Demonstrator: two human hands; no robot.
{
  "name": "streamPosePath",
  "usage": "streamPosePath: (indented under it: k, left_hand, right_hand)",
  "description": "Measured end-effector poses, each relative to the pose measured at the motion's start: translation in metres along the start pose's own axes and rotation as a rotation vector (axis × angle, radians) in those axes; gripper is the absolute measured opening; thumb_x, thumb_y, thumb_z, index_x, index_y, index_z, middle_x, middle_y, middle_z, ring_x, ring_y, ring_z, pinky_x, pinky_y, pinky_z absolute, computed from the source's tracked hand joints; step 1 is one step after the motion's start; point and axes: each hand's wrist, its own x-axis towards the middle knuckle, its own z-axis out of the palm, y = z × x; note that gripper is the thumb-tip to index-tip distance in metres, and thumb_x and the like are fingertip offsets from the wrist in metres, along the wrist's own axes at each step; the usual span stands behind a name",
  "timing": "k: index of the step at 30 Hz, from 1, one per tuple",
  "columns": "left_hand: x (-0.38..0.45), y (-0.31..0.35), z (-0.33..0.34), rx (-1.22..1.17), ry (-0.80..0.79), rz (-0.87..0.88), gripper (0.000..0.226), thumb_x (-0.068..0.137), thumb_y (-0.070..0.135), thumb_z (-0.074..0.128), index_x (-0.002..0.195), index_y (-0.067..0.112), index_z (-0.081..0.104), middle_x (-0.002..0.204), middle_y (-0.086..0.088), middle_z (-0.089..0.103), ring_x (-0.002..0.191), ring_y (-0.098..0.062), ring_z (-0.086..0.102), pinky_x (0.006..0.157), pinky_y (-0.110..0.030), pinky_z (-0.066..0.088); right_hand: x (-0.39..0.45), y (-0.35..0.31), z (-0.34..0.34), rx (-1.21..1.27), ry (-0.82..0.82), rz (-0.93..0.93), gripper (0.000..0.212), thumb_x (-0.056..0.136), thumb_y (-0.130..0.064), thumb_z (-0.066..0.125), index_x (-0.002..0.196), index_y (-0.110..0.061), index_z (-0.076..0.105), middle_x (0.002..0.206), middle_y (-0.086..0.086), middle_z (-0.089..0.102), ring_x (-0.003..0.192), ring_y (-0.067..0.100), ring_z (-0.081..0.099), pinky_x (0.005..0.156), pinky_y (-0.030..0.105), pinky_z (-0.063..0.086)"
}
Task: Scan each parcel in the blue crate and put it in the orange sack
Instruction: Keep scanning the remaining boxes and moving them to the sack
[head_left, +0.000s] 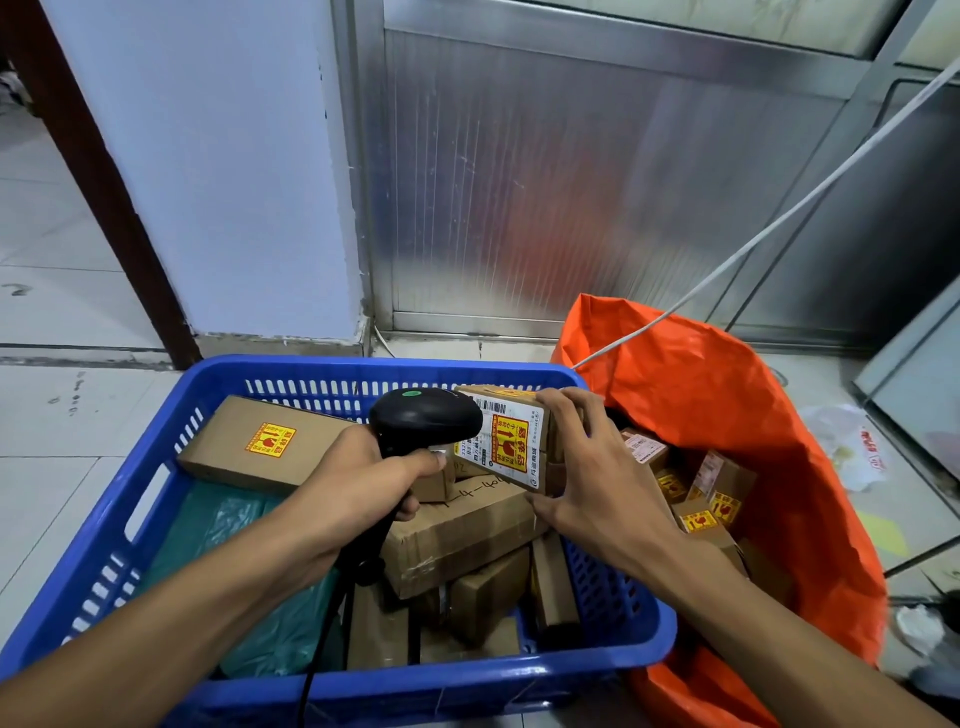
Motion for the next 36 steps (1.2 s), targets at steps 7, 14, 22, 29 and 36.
streamPosePath:
  k: [7,14,22,29,36]
  left_hand:
    - [0.003,-0.004,-0.001,0.026,-0.003,0.002,0.013,0.093,0.015,0.067,0.105,0.017,0.069,0.064,-0.007,0.052,0.056,-0.014,0.052,0.058,-0.029,0.048]
    - [0.002,-0.004,0.0,0.034,-0.015,-0.006,0.01,0.094,0.016,0.066,0.104,0.017,0.069,0.061,-0.01,0.052,0.055,-0.014,0.051,0.051,-0.023,0.047]
    - [0.001,-0.003,0.001,0.043,-0.016,-0.016,0.012,0.093,0.016,0.066,0.105,0.016,0.068,0.063,-0.011,0.053,0.056,-0.015,0.053,0.054,-0.024,0.047]
    - [0.001,-0.003,0.002,0.055,-0.012,-0.016,0.013,0.094,0.015,0.065,0.107,0.014,0.067,0.069,-0.01,0.053,0.056,-0.012,0.055,0.054,-0.024,0.048]
    - [0.002,-0.004,0.002,0.058,0.002,-0.019,0.009,0.094,0.011,0.063,0.102,0.01,0.067,0.071,-0.008,0.056,0.061,-0.016,0.054,0.059,-0.03,0.048]
  right_hand:
    - [-0.001,0.0,0.001,0.009,-0.003,0.005,0.096,0.072,-0.027,0.084,0.148,-0.031,0.025,0.147,-0.005,0.024,0.125,0.017,0.043,0.093,0.037,0.055]
    - [-0.002,-0.001,0.0,-0.003,-0.007,0.006,0.095,0.073,-0.027,0.084,0.148,-0.03,0.025,0.148,-0.004,0.024,0.126,0.019,0.044,0.089,0.04,0.058]
    - [-0.001,0.003,0.002,-0.014,-0.005,0.006,0.096,0.072,-0.026,0.085,0.147,-0.031,0.025,0.147,-0.004,0.025,0.126,0.019,0.044,0.089,0.04,0.057]
    - [0.006,0.017,-0.003,-0.004,0.017,0.03,0.095,0.069,-0.026,0.086,0.144,-0.031,0.028,0.144,-0.003,0.029,0.127,0.02,0.044,0.083,0.043,0.059]
    - [0.017,0.047,-0.029,-0.109,-0.007,0.163,0.097,0.065,-0.033,0.086,0.144,-0.031,0.029,0.139,-0.001,0.037,0.115,0.026,0.056,0.081,0.042,0.056]
